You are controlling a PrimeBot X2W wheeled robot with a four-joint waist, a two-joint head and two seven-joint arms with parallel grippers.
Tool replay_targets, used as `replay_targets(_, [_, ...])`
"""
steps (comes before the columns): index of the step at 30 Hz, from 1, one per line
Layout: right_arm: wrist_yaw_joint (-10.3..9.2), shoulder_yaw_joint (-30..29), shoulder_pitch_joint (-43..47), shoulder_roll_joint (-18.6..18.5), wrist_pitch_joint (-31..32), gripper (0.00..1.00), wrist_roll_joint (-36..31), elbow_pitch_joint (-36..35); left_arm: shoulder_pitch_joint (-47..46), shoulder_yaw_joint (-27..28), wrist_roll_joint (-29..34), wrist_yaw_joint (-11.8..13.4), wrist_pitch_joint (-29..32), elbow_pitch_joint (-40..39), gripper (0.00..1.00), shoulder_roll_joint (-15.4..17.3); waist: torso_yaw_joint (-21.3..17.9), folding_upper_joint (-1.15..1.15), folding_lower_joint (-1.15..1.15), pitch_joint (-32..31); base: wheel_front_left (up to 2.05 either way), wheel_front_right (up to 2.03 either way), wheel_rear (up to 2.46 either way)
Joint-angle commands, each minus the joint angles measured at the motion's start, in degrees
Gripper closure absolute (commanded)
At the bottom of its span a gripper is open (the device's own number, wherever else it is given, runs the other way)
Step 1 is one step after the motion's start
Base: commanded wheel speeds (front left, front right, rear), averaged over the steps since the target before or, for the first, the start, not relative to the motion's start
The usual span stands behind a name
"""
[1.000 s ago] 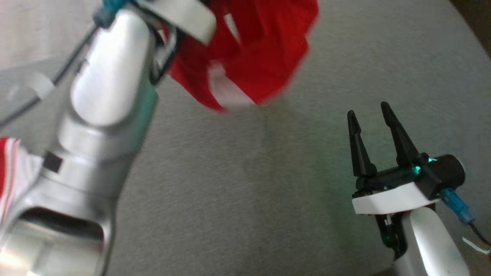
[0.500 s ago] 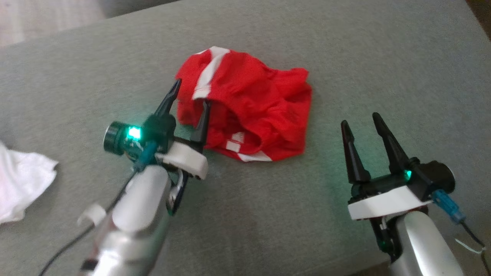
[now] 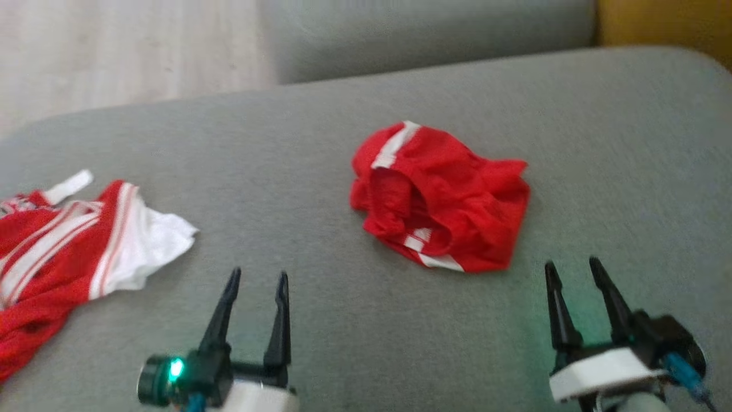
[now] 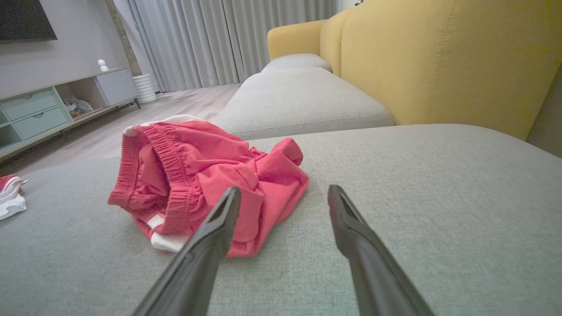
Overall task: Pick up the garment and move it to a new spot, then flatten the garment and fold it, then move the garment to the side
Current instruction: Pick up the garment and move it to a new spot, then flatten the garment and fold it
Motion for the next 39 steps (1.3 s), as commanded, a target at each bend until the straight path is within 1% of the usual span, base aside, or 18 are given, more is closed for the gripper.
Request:
replay_targets(1, [-0.04,0.7,0.0,-0.2,-0.2,0.00,-0.1,-1.8,0.3,2.0,2.4,0.2,-0.5,-3.1,0.00,-0.2,4.6,0.00,0.02,-4.5,0.00,0.00,0.00])
replay_targets(6, [-0.04,1.2,2.5,-0.2,-0.2,0.00,-0.1,-2.8,4.8,2.9,6.3,2.4,-0.5,-6.0,0.00,-0.3,5.5,0.00,0.02,-6.3,0.00,0.00,0.00])
replay_targets(12, [-0.04,2.3,3.4,-0.2,-0.2,0.00,-0.4,-3.4,6.6,2.5,6.3,4.6,-0.5,-7.1,0.00,-0.3,5.5,0.00,0.02,-7.1,0.00,0.00,0.00])
replay_targets(16, [-0.04,2.8,3.5,-0.2,-0.2,0.00,-0.5,-3.8,6.9,2.3,6.6,5.3,-0.5,-7.1,0.00,-0.3,5.3,0.00,0.02,-7.4,0.00,0.00,0.00])
replay_targets(25, [-0.04,3.2,3.7,-0.2,-0.2,0.00,-0.7,-4.0,6.7,2.5,6.4,6.1,-0.5,-6.9,0.00,-0.3,5.8,0.00,0.02,-7.5,0.00,0.00,0.00])
replay_targets(39, [-0.04,3.9,3.3,-0.2,-0.2,0.00,-0.6,-3.9,6.5,2.2,7.1,5.4,-0.5,-6.0,0.00,-0.3,5.3,0.00,0.02,-7.0,0.00,0.00,0.00])
